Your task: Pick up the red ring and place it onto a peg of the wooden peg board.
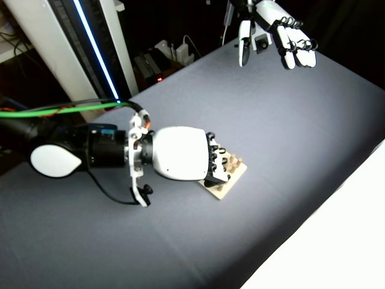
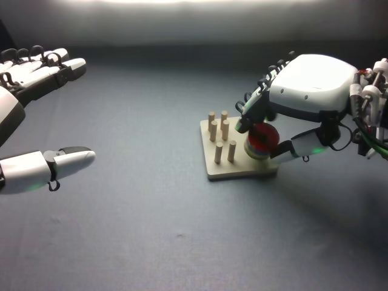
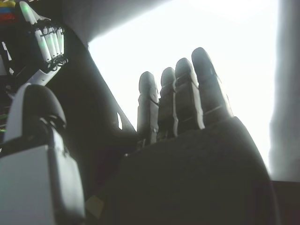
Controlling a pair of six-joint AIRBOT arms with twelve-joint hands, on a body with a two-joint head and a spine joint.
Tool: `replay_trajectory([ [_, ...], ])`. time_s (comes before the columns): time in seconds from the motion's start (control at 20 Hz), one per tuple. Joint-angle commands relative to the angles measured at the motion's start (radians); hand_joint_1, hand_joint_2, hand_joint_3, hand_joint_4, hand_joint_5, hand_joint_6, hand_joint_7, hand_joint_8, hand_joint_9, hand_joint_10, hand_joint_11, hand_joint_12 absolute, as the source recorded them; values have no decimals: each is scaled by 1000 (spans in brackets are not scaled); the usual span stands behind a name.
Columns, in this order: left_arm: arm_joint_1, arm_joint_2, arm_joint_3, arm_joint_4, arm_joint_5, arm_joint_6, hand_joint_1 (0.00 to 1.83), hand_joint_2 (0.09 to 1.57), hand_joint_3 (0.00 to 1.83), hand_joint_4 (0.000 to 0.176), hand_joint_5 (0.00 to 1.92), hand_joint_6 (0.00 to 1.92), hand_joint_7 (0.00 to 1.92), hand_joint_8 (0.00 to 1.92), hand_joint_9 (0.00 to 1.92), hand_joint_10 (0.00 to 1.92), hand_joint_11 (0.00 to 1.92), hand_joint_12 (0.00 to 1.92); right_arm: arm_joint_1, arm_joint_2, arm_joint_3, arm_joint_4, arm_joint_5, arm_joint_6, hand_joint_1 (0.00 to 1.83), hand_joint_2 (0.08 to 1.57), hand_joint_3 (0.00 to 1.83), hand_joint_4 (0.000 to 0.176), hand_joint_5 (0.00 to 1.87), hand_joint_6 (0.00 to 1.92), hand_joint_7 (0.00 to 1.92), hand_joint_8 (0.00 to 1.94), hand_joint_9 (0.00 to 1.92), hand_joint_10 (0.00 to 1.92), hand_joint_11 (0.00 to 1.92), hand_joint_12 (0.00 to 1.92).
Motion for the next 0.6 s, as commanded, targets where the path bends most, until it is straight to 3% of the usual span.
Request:
replay_trajectory([
  [0.0,-7,-5,1,4,-130,-4,655,1039,0,8,268,0,129,0,121,2,0,481,3,0,3,26,98,0,1072,978,0,0,631,13,612,72,666,303,410,1085],
  [0.1,-7,-6,0,4,-130,-5,680,1037,0,18,272,0,121,0,99,1,0,403,3,1,0,31,101,0,1029,967,0,41,492,0,510,3,580,174,296,1147],
  [0.15,-7,-7,0,3,-130,-5,699,1042,1,0,291,3,133,2,116,5,0,467,3,1,-3,37,109,2,1019,983,0,83,439,0,466,0,568,118,282,1098],
  [0.2,-7,-7,1,3,-127,-6,684,1049,2,4,290,1,145,3,132,7,0,529,3,1,-13,37,126,14,989,995,0,84,410,0,458,0,579,91,287,1055],
  [0.3,-7,-7,2,3,-131,-6,697,1051,1,0,282,0,147,2,127,3,0,544,3,1,-25,40,144,15,1021,986,0,36,411,1,486,6,583,70,236,1099],
  [0.35,-7,-7,2,2,-137,-6,757,1039,0,0,313,5,190,8,163,10,0,613,3,15,-34,53,165,15,1026,975,0,29,410,0,504,6,580,53,243,1051],
  [0.4,-7,-6,1,0,-141,-6,774,1037,0,0,326,4,211,7,170,7,0,553,0,26,-39,63,182,15,1050,969,0,9,419,1,516,4,570,32,237,975],
  [0.5,-7,-7,-4,0,-156,-7,817,1066,1,0,353,4,254,6,213,10,0,633,-53,82,-76,132,287,15,886,1018,0,0,439,1,507,0,545,4,257,804],
  [0.55,-7,-7,-8,0,-176,-10,829,1090,6,0,318,0,233,1,199,2,0,609,-89,117,-103,181,360,15,858,1040,0,0,444,0,504,0,548,2,252,818],
])
